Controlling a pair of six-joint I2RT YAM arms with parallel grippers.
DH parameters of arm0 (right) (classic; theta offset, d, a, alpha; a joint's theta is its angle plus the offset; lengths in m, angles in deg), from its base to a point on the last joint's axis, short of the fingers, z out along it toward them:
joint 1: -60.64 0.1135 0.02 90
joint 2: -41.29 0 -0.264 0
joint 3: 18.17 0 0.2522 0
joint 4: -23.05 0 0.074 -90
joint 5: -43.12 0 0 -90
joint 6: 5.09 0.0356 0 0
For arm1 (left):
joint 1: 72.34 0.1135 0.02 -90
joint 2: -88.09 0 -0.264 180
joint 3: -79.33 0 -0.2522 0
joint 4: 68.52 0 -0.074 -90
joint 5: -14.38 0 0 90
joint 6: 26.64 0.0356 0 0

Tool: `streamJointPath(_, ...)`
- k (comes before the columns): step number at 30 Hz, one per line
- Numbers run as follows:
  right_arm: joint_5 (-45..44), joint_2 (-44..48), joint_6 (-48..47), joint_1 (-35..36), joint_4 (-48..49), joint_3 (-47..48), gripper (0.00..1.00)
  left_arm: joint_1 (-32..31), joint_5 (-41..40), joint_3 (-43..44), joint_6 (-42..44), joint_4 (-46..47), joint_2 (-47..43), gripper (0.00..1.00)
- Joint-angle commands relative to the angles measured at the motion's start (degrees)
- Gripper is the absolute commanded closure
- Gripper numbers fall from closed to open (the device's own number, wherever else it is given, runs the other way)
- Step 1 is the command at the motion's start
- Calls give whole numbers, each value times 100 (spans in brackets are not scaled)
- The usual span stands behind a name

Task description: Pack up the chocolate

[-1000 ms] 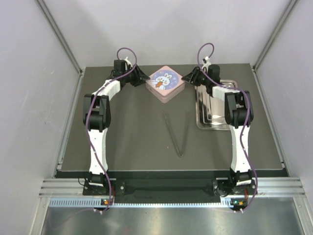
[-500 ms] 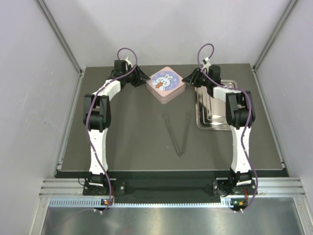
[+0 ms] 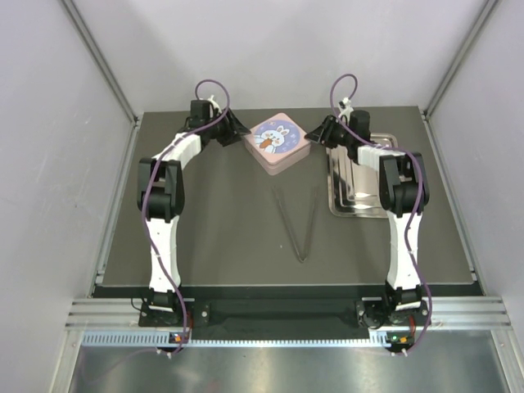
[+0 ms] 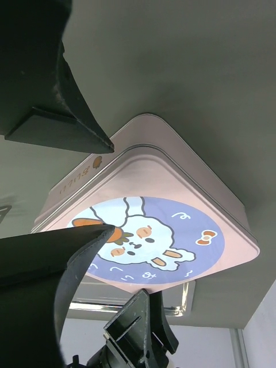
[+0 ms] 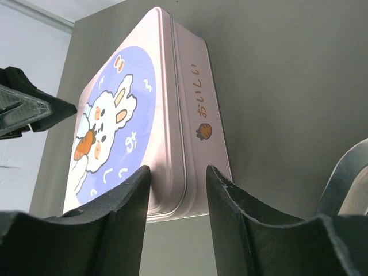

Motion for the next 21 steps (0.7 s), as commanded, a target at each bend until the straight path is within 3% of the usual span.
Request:
streamJointPath(1,99,429,-240,-1,-113,-53,57,-38,-121,-50,176,-6,-540,42)
streamJointPath(8,126,508,-354,-1,-254,-79,52,-178,-86,-366,211,-51,-680,41)
streamJointPath(17,29,622,-504,8,-395,-255,59,-337,46,-595,220,11,-856,42)
streamJointPath(21,73,649,-495,16,-386,-282,56,-381,19,-613,211,-24,-1005,42)
